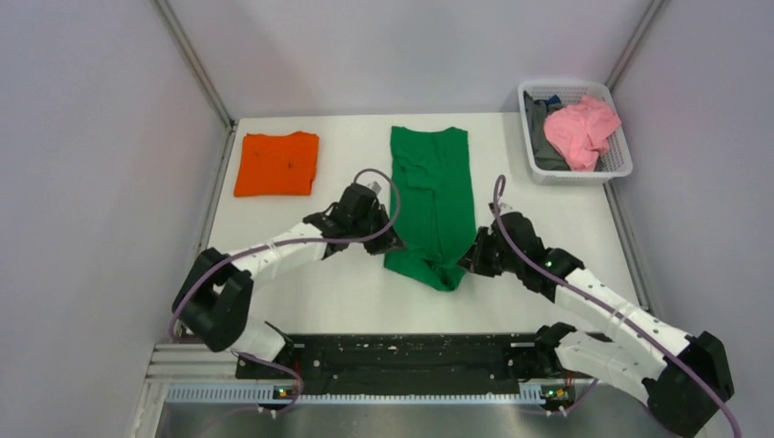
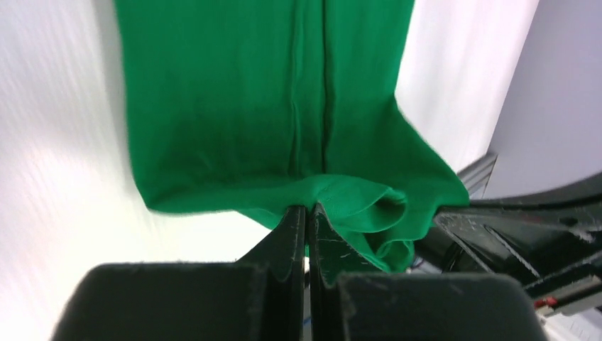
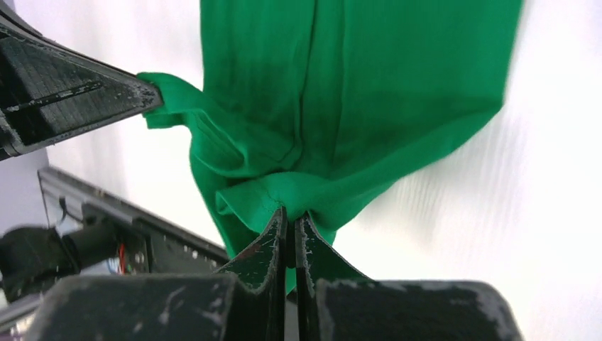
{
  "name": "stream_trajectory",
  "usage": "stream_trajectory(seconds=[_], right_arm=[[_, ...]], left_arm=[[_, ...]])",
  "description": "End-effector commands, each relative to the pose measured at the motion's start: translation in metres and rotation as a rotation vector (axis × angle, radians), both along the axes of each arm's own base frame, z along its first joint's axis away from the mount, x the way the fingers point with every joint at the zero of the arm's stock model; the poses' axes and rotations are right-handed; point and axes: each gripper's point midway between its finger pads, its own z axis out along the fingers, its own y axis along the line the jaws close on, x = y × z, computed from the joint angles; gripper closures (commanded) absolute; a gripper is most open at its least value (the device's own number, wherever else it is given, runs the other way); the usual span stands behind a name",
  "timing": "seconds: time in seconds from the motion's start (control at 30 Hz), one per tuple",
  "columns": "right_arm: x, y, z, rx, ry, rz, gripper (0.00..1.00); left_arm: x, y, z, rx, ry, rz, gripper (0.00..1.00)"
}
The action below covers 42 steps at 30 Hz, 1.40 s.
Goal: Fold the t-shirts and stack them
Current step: Fold the folded rectangular tshirt in 1/3 of the way
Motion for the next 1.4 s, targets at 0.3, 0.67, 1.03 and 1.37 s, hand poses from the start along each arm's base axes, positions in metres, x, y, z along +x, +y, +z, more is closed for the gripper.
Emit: stream_trajectory(seconds=[0.3, 0.67, 1.03, 1.37], right_arm=[[0.149, -0.044, 0.042, -0.050, -0.163, -0.233, 1.00], [0.227, -0.050, 0.031, -0.052, -0.165, -0.231, 1.00], [0.259, -0.055, -0.010, -0.050, -0.112, -0.245, 1.00], [0.275, -0.067, 0.013, -0.074, -0.161, -0.260, 0.26]], left_arm=[[0.132, 0.012, 0.019, -0.058, -0.044, 0.041, 1.00], [0.205, 0.034, 0.007, -0.052, -0.052, 0.091, 1.00], [0.233, 0.033, -0.020, -0.016, -0.015, 0.065, 0.94], [0.237, 0.036, 0.008, -0.012, -0.065, 0.051, 0.02]])
